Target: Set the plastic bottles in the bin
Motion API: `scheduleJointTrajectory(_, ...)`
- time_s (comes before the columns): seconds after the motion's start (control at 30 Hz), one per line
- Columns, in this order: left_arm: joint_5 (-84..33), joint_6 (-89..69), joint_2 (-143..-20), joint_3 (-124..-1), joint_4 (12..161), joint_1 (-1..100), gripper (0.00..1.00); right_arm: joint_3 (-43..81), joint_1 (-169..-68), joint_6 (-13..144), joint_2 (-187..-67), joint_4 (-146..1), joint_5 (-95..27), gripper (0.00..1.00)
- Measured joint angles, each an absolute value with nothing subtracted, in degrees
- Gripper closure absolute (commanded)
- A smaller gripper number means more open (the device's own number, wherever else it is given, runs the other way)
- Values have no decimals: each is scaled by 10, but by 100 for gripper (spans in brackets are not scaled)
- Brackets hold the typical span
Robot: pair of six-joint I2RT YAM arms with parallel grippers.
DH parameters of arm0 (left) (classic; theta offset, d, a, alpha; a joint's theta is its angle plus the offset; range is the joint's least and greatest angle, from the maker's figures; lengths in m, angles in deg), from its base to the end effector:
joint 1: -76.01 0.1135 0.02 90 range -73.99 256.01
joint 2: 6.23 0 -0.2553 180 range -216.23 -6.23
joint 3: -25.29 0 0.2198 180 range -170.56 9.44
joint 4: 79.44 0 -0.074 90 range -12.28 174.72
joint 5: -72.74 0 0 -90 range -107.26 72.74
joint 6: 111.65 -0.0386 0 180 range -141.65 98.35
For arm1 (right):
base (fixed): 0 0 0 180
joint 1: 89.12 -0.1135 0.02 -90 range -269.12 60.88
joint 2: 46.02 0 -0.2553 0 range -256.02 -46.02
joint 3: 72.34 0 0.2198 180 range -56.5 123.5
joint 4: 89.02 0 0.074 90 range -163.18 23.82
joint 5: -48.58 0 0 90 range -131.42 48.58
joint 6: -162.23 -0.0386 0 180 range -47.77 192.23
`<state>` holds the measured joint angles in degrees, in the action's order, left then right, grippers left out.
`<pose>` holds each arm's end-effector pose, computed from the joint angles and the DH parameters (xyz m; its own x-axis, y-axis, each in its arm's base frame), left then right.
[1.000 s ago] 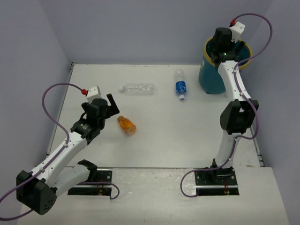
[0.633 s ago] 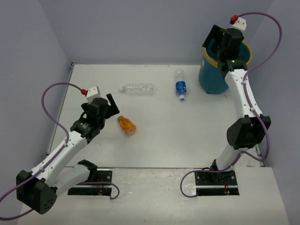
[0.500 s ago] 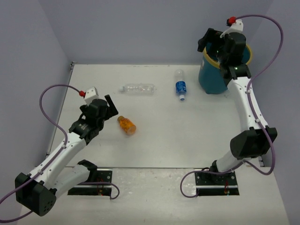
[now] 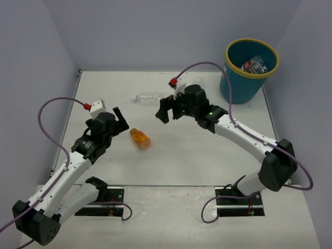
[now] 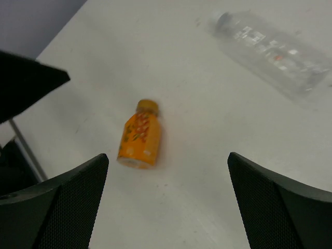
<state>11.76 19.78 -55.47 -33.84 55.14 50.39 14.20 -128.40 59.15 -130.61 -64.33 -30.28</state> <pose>0.1501 -0.0512 0.2820 -0.4075 -0.4463 -0.7967 -0.3301 0.8854 -0.3271 0.2420 0.2076 0.3319 -0.4632 -0.0920 -0.8814 -0.6717 0.6853 0.2815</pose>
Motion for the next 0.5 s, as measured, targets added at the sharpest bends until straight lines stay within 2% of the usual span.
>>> scheduleJointTrajectory(0.27,103,198,-506,-337,548,504,0,175,-1417,562,-1481,-643,-288,1)
scheduleJointTrajectory(0.5,97,198,-493,-324,542,504,0,222,-1443,538,-1558,-640,-298,1)
